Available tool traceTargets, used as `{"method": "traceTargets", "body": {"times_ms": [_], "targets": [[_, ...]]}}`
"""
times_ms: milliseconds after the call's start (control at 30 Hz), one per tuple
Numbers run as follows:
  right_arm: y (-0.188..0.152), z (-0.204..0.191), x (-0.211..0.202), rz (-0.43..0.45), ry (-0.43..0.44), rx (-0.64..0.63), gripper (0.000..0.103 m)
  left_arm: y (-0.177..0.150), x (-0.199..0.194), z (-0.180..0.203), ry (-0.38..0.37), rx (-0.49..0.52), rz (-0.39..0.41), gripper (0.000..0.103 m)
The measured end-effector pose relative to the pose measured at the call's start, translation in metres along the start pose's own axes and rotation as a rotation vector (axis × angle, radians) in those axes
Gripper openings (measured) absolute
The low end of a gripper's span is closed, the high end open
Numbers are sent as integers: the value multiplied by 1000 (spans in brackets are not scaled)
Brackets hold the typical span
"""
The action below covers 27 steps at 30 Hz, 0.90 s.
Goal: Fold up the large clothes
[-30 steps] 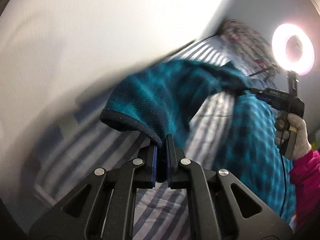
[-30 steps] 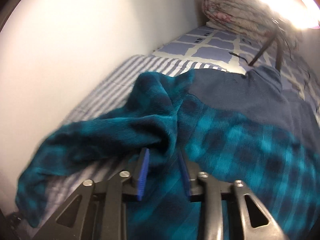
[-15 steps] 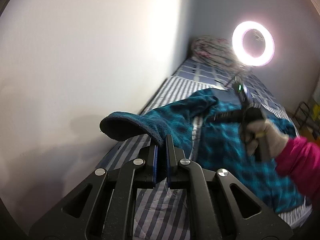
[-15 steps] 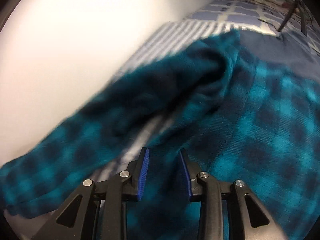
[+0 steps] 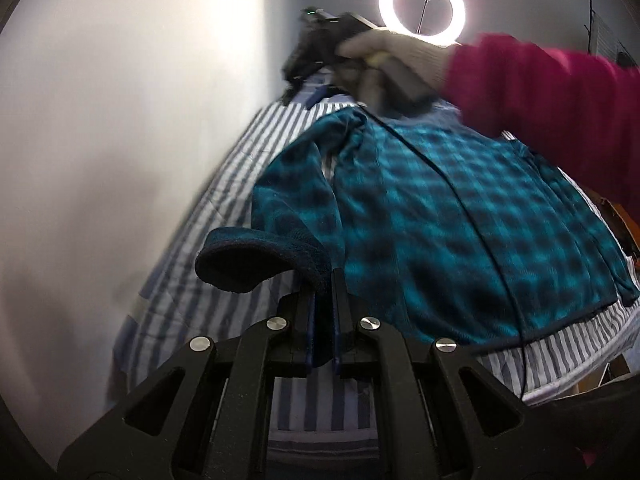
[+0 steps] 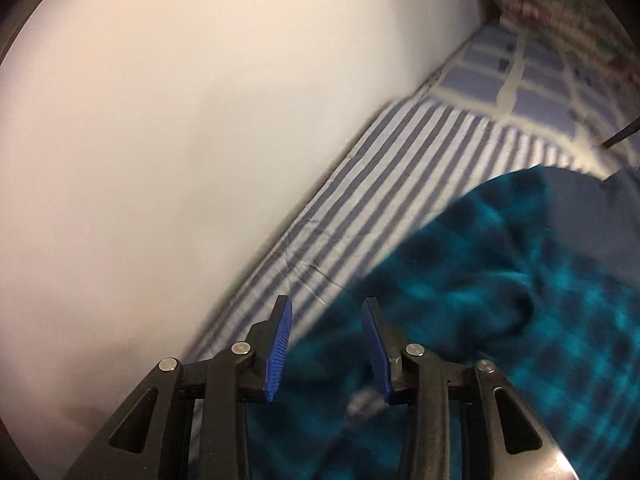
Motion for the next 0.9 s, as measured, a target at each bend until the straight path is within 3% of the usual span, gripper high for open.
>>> {"method": "traceTargets", "body": {"times_ms": [133, 400, 533, 633, 700, 900], "targets": [[8, 10, 49, -121, -129, 18, 35, 0, 5, -6, -5, -20, -7, 4], [9, 31, 92, -191, -141, 121, 35, -3, 3, -6, -9, 4, -9, 4], [13, 23, 111, -213, -198, 70, 35, -4, 2, -5, 12, 28, -1, 4], [22, 19, 114, -204, -248, 52, 2, -1, 0, -9, 33, 40, 8, 4], [27, 15, 102, -174, -192, 105, 0, 3, -2, -12, 65, 75, 27, 4], [46, 46, 21, 59, 59, 256, 0, 12, -6, -16, 160, 199, 82, 4]]}}
Point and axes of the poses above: each gripper's, at about its wrist camera, not at the fingertips, and x roughly the way its jaws point, z to its right, y to its top, the point moved 2 cm from there along x, roughly the way its jaws point, and after that the axes turned 6 degrees about -x, right-handed, at the moved point
